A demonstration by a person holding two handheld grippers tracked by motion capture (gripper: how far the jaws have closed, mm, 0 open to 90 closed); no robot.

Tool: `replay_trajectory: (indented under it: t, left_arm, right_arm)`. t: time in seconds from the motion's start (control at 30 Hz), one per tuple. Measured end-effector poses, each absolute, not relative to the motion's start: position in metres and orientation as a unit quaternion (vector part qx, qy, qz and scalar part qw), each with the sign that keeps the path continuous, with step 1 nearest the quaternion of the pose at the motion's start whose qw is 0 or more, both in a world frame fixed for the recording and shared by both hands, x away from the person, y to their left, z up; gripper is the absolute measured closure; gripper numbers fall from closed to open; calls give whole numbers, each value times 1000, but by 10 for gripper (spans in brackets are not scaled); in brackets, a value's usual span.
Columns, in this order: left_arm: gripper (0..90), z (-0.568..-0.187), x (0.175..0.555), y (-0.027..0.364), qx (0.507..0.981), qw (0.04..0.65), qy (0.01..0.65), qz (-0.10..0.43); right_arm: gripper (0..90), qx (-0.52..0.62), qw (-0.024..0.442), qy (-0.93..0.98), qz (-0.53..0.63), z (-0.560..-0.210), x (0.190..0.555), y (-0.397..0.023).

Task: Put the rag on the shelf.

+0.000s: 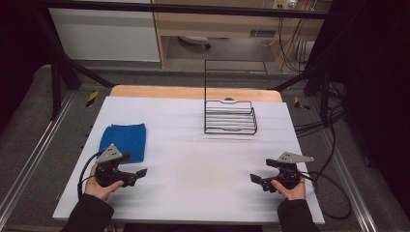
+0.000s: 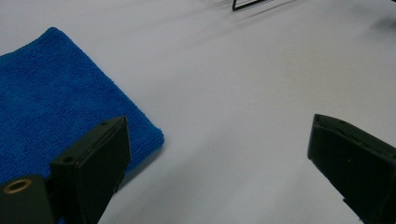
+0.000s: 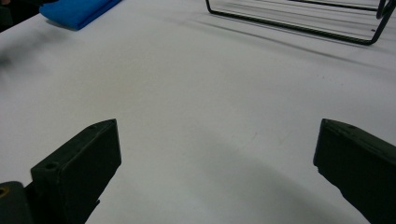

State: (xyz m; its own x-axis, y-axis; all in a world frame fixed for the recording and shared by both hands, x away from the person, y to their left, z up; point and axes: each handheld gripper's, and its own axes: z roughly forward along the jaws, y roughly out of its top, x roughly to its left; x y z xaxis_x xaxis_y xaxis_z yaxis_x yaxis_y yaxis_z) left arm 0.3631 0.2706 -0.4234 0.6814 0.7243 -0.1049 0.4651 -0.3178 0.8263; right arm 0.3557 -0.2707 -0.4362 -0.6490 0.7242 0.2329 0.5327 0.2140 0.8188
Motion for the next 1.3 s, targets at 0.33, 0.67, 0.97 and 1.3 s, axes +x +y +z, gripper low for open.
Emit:
replay_trajectory:
  t: [0.33,0.67,0.97,1.3]
  left_arm:
    - [66,-422,363,268,801,445,373,146]
    - [99,-413,368,264,801,435,384,147]
    - [132,-402,386,255,806,413,397,149]
    - [275,-416,401,257,811,379,421,145]
  right_arm:
    - [14,404,102,774,477,-436,356,-271]
    - [12,407,105,775,471,-437,356,-270]
    - [12,406,106,778,468,-437,357,-269]
    - [12,406,107,778,467,-437,356,-270]
